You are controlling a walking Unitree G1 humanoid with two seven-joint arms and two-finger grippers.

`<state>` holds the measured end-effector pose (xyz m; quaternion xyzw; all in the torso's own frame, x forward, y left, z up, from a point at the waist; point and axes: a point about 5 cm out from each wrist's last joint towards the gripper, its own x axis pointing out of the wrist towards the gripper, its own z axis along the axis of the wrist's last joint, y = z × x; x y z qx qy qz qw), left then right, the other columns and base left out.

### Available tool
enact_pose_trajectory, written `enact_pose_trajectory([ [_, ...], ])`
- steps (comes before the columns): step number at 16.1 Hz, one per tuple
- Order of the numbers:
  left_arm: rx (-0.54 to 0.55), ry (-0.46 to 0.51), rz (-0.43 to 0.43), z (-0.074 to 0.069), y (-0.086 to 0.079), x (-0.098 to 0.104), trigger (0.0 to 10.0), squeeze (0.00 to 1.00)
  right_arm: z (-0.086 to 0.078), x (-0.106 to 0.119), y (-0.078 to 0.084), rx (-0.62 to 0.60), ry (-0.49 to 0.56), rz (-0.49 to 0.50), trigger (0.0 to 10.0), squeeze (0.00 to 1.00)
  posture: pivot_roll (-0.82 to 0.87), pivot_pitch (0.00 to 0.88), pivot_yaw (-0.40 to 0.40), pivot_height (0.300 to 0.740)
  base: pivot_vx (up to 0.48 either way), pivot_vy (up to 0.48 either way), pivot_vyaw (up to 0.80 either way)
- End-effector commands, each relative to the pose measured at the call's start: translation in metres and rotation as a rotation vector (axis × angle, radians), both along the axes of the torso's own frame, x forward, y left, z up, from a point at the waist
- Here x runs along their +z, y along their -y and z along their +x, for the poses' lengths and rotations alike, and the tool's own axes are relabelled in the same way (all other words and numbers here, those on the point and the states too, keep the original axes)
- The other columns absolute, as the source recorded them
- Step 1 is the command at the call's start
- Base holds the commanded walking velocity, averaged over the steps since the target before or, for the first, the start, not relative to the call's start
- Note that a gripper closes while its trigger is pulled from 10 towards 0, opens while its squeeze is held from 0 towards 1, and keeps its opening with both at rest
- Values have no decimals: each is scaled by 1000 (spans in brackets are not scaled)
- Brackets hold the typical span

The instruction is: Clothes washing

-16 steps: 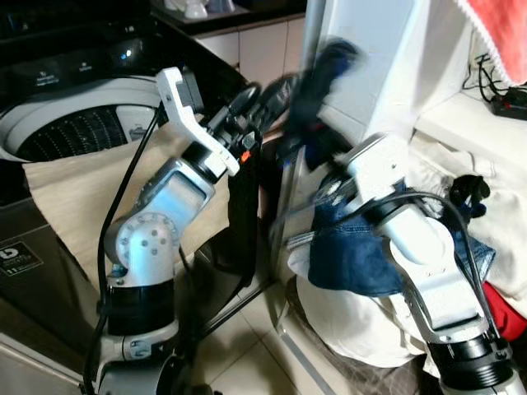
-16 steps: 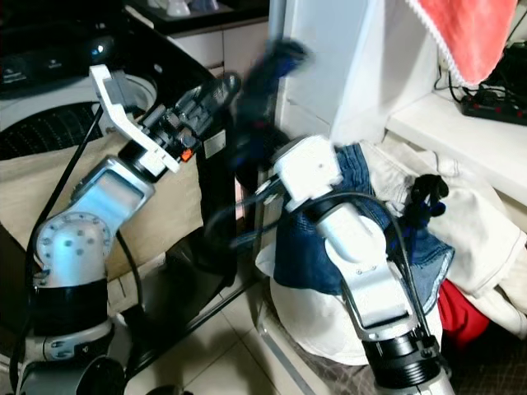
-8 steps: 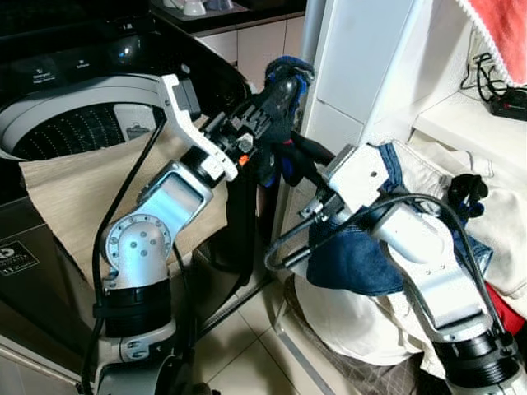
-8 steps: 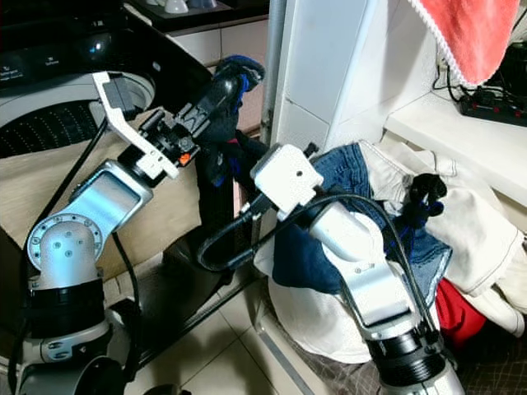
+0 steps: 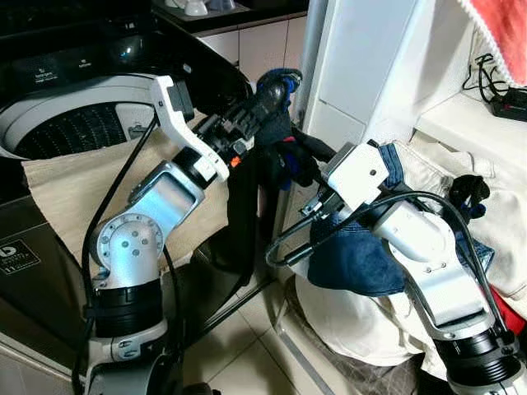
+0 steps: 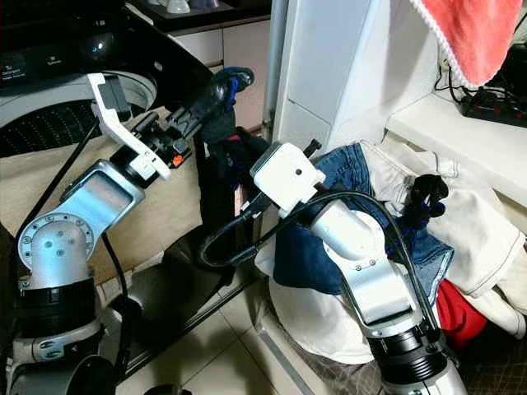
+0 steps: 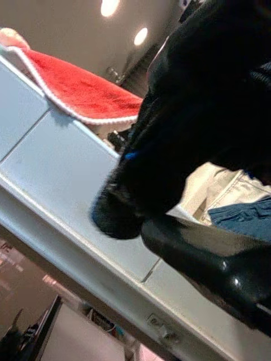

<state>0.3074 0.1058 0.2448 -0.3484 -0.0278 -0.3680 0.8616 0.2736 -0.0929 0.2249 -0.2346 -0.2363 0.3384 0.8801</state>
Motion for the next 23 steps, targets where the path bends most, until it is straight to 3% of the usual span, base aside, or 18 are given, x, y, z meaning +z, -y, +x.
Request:
enact_pose_trajectory([
  [1, -48, -37, 25, -3, 6, -8, 0, 0, 0, 11, 3, -9, 47, 13, 0, 0, -10, 0, -27, 740, 0, 0, 0],
  [6, -157, -43, 15, -11, 11, -9, 0, 0, 0, 11, 4, -17, 51, 8, 0, 0, -11, 0, -23, 740, 0, 0, 0],
  [15, -90, -43, 40, -5, 0, -11, 0, 0, 1, 10, 2, -23, 58, 1, 0, 0, -7, 0, -19, 740, 0, 0, 0],
  [16, -76, -55, 36, -4, -2, -11, 0, 0, 1, 10, 3, -31, 62, -2, 9333, 0, -5, 0, -21, 740, 0, 0, 0],
  [17, -70, -57, 35, -4, -3, -12, 0, 0, 1, 10, 3, -33, 63, -1, 10000, 243, -5, 0, -21, 740, 0, 0, 0],
  [18, -55, -65, 26, -3, -4, -11, 0, 0, 1, 10, 2, -27, 60, 4, 10000, 1000, -5, 0, -21, 740, 0, 0, 0],
  [23, 7, -50, -13, 3, -13, -5, 0, 0, -1, 10, 3, -7, 52, 35, 10000, 1000, -3, 0, -22, 740, 0, 0, 0],
])
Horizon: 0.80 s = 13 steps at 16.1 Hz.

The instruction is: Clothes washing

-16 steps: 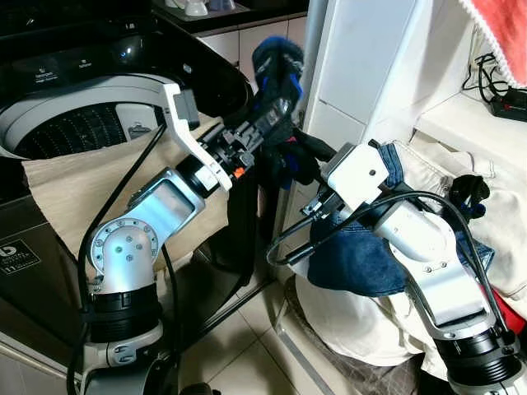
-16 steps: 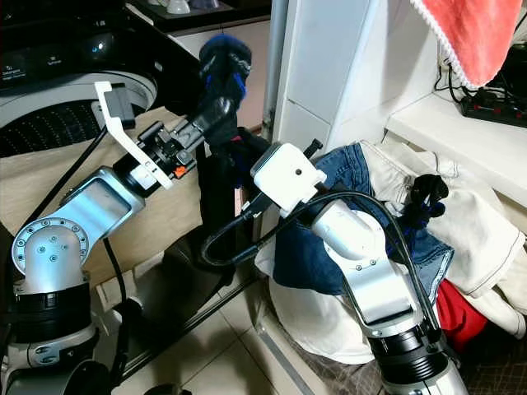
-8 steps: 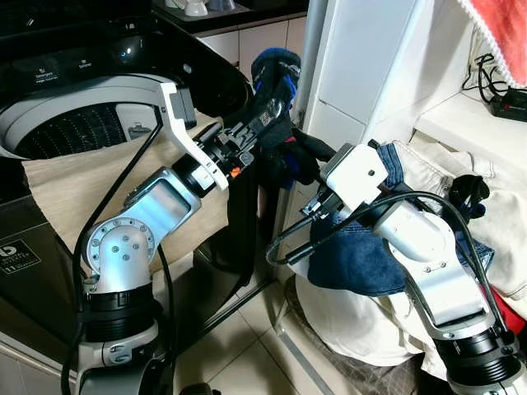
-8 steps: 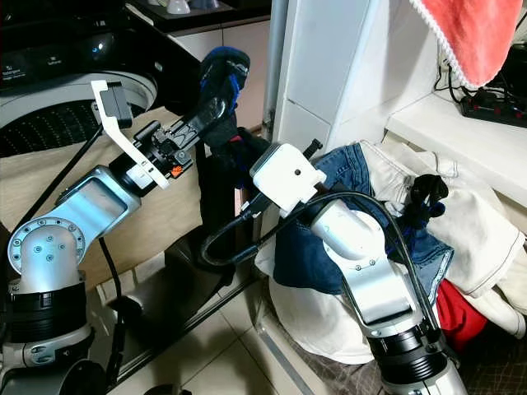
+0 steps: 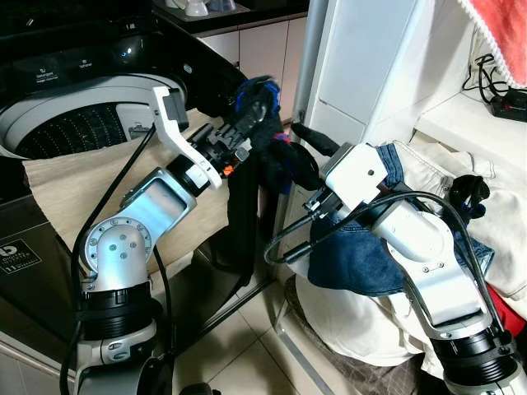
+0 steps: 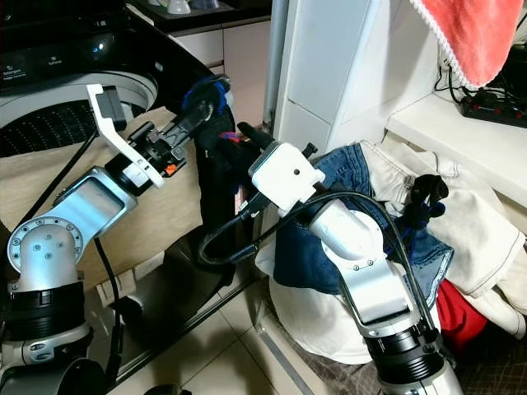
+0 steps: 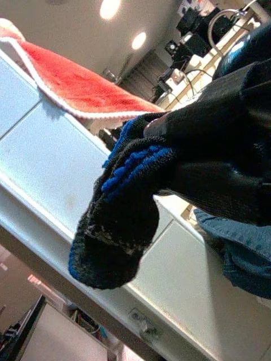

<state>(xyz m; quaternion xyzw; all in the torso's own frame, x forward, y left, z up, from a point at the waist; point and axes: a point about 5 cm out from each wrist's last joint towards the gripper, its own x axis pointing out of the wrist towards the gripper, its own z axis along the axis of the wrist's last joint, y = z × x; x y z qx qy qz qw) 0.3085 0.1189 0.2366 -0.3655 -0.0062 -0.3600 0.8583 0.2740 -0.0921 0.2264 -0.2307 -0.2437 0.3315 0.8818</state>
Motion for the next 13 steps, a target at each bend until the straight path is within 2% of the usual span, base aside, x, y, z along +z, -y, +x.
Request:
enact_pose_trajectory([
  [1, 14, 6, 1, 3, -1, 4, 0, 0, -1, 8, 3, 5, 35, 25, 10000, 1000, -3, 0, -20, 740, 0, 0, 0],
  [5, 10, 10, -6, 3, -1, 6, 0, 0, -1, 6, 3, 10, 4, 41, 10000, 1000, -2, 0, -20, 740, 0, 0, 0],
  [6, 18, 11, -8, 4, -1, 6, 0, 0, 0, 4, 3, 11, -15, 32, 10000, 1000, -2, 0, -20, 740, 0, 0, 0],
  [7, 45, 22, -10, 5, -4, 8, 0, 0, 5, -6, 5, -42, -63, -24, 10000, 1000, -2, 0, -19, 740, 0, 0, 0],
  [8, 98, 51, -29, 9, -10, 15, 0, 0, 10, -22, 9, -96, -137, -105, 10000, 0, -2, 0, -19, 740, 0, 0, 0],
  [11, 177, 115, -82, 16, -25, 35, 0, 0, 10, -34, 11, -95, -171, -154, 10000, 0, 3, 0, -23, 740, 0, 0, 0],
  [13, 242, 146, -65, 20, -35, 45, 0, 0, 9, -33, 9, -85, -168, -143, 10000, 0, 3, 0, -22, 740, 0, 0, 0],
])
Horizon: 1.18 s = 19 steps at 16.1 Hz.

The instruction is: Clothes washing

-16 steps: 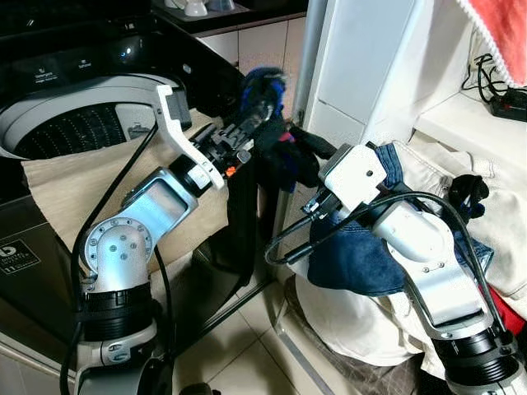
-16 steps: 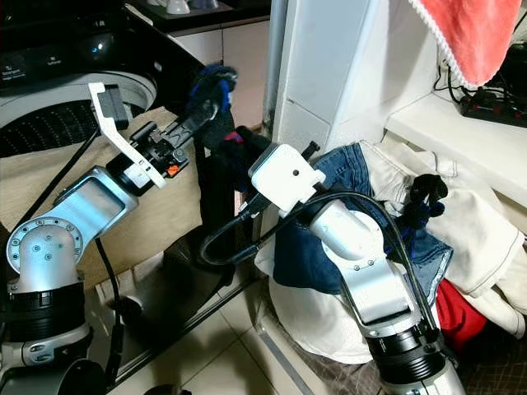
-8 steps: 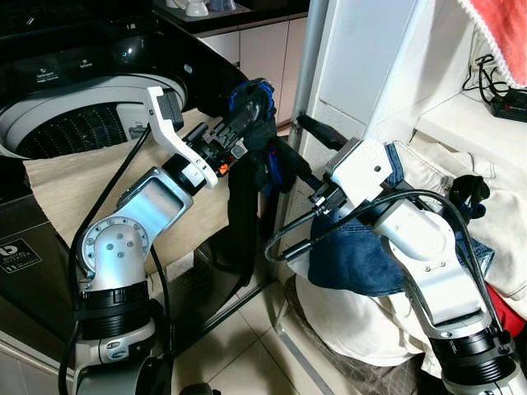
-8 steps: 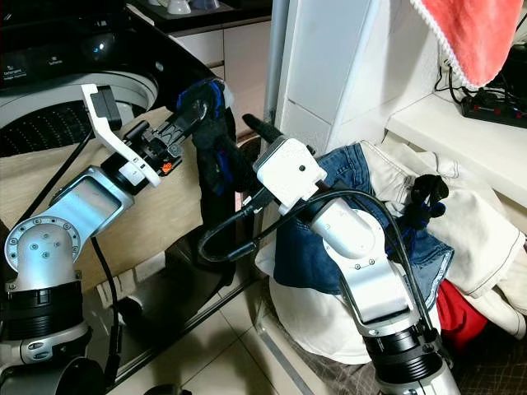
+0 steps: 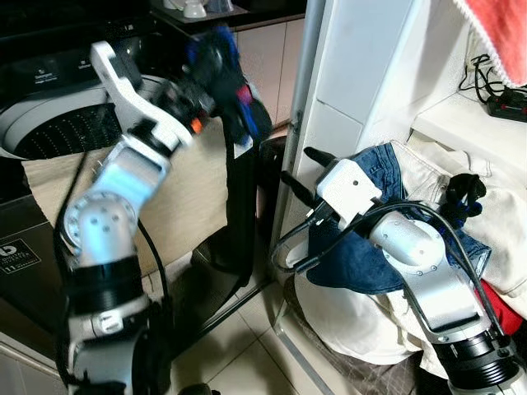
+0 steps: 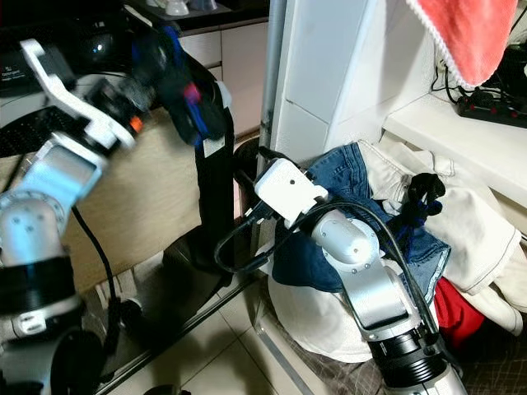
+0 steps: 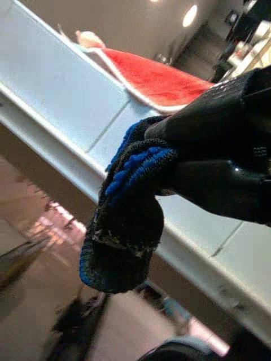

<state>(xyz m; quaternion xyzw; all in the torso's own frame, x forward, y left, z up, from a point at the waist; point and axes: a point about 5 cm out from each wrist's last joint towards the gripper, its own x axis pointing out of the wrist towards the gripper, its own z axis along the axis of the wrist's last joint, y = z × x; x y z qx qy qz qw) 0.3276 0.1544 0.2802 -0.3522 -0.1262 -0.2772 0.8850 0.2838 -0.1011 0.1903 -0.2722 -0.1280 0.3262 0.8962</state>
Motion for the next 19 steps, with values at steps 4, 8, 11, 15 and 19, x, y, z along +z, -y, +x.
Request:
enact_pose_trajectory([
  [4, 658, 119, 816, 37, -62, 23, 0, 0, -1, 19, -10, 42, 25, 87, 10000, 0, 14, 0, -31, 740, 0, 0, 0],
  [8, 724, 114, 1296, 59, -95, 20, 10000, 0, -6, 39, -31, 140, -13, 175, 10000, 0, 13, 0, -18, 740, 0, 0, 0],
  [11, 680, 153, 1303, 65, -98, 15, 10000, 1000, -8, 40, -34, 146, -13, 182, 10000, 0, 6, 0, -17, 740, 0, 0, 0],
  [15, 677, 153, 1372, 73, -98, 21, 10000, 1000, -10, 39, -35, 133, -30, 171, 10000, 0, -2, 0, -13, 740, 0, 0, 0],
  [19, 651, 110, 1374, 76, -102, 15, 10000, 1000, -10, 37, -33, 122, -38, 161, 10000, 0, -8, 0, -7, 740, 0, 0, 0],
])
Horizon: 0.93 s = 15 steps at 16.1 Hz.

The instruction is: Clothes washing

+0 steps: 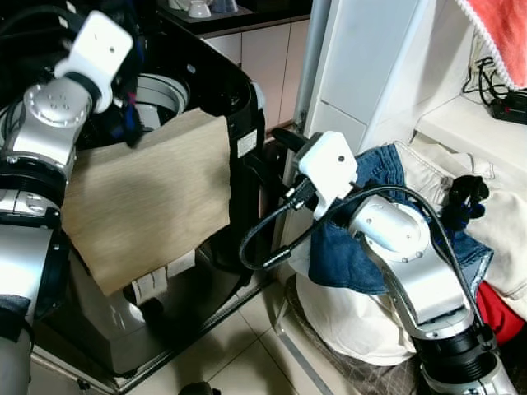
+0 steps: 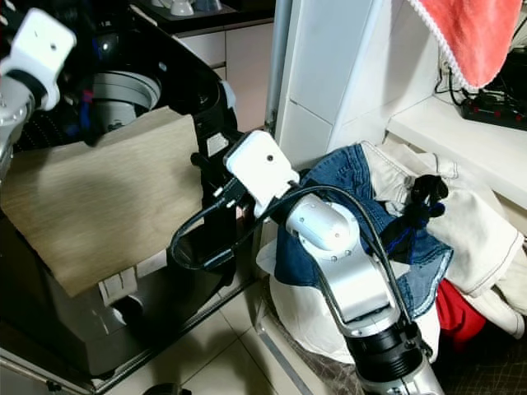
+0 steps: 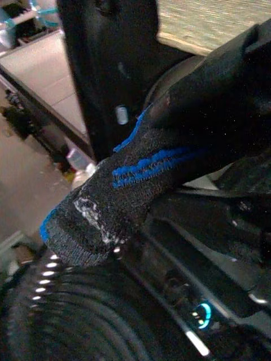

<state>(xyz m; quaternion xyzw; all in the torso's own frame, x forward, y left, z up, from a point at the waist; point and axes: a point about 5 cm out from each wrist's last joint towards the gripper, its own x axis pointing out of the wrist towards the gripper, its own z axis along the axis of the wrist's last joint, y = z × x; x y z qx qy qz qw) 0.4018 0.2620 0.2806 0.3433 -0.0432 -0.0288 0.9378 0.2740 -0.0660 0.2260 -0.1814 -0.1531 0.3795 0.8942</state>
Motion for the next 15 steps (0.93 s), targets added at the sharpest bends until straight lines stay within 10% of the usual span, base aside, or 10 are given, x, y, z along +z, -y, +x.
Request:
enact_pose_trajectory([
  [1, -13, 32, 9, 1, 3, 12, 10000, 1000, -1, 0, 3, -17, 0, -8, 10000, 0, -9, 0, -6, 740, 0, 0, 0],
  [6, -8, 8, -3, 0, -1, 6, 10000, 1000, 0, -4, 3, -35, -13, -21, 10000, 0, -1, 0, -4, 740, 0, 0, 0],
  [9, 58, 129, -214, -1, -11, 20, 10000, 1000, 18, -4, 21, -248, -24, 12, 10000, 0, 3, 0, -14, 740, 0, 0, 0],
  [10, 92, 193, -255, -4, -17, 30, 10000, 0, 26, -1, 32, -341, -28, 54, 10000, 0, 6, 0, -20, 740, 0, 0, 0],
  [15, 112, 259, -143, -10, -26, 48, 10000, 0, 35, 4, 50, -502, -44, 174, 10000, 0, 25, 0, 6, 740, 0, 0, 0],
])
